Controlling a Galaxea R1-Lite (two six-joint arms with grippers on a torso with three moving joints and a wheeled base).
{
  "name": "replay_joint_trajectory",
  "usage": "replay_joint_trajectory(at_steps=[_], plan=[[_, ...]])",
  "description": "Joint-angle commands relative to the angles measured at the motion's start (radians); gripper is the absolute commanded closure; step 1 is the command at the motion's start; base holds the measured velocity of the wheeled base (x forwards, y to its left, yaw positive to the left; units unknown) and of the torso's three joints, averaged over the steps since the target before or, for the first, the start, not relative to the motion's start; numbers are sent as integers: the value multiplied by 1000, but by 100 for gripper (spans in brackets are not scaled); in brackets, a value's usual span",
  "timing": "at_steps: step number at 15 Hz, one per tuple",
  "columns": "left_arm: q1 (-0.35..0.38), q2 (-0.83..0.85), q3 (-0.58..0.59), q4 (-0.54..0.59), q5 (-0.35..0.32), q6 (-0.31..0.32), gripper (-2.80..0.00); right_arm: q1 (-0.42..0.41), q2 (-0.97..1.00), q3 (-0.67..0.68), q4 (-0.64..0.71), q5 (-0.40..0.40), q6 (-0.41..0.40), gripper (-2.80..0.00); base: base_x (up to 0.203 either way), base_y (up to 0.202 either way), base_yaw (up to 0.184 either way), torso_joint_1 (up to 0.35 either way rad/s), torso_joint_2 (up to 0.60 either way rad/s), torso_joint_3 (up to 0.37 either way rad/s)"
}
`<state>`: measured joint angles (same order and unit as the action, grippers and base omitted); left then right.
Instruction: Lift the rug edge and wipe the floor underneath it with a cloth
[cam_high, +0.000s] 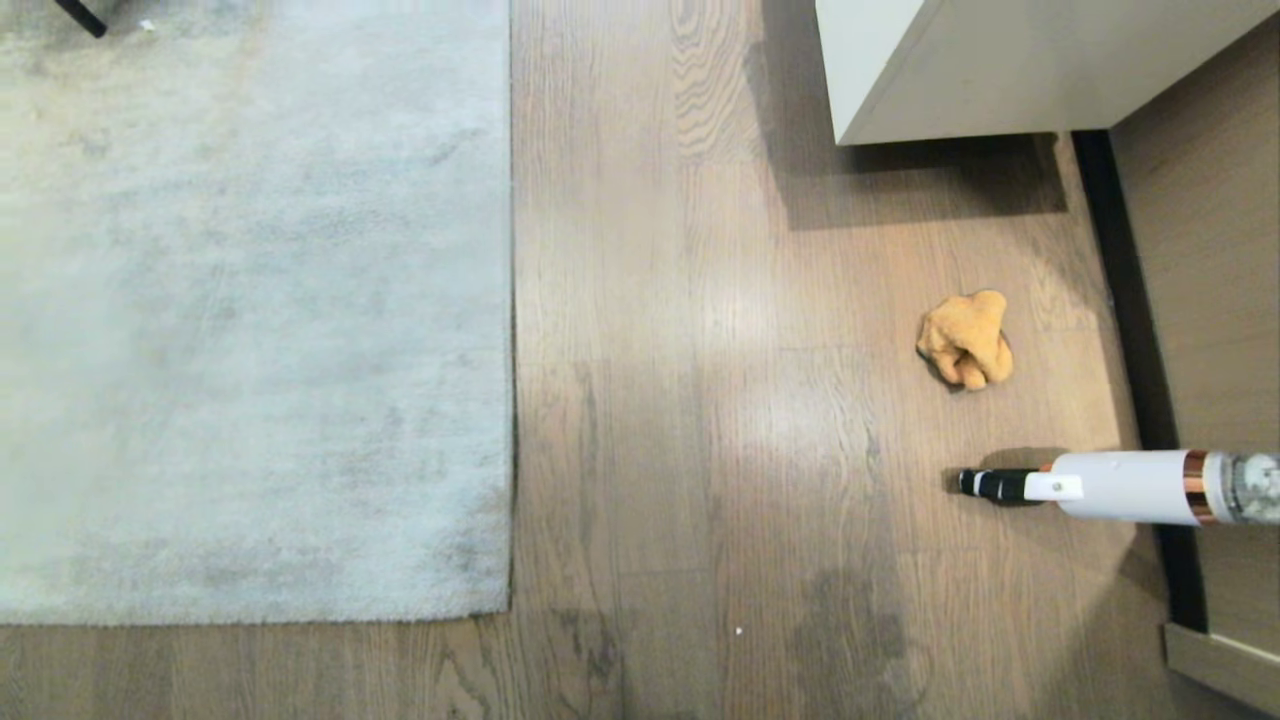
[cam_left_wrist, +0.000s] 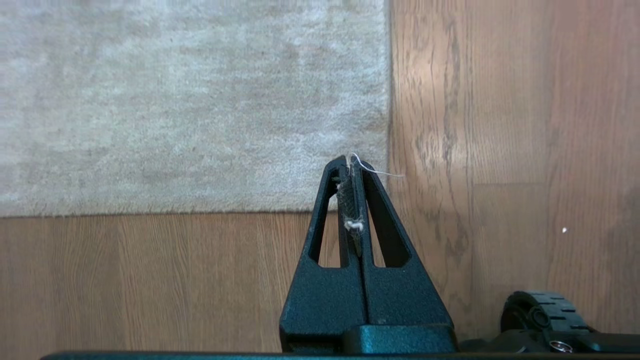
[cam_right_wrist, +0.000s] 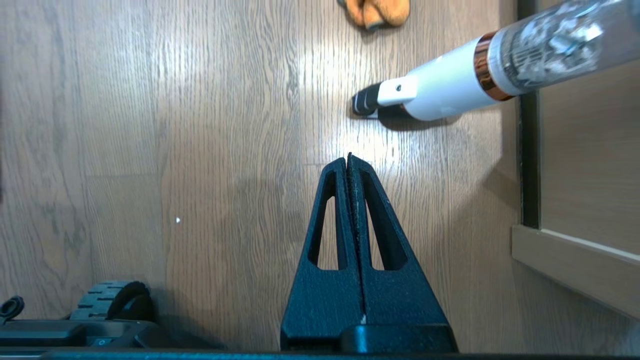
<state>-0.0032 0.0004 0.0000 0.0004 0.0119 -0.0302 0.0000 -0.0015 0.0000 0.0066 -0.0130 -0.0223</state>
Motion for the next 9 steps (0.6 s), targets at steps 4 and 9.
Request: replay_joint_trajectory(at_steps=[4, 9], plan=[[0, 0, 0, 1, -1, 0, 0, 0, 2, 0, 0, 1, -1, 0, 0, 0, 0, 0, 2, 205], [0, 1, 0, 0, -1, 0, 0, 0, 2, 0, 0, 1, -1, 0, 0, 0, 0, 2, 5, 202]])
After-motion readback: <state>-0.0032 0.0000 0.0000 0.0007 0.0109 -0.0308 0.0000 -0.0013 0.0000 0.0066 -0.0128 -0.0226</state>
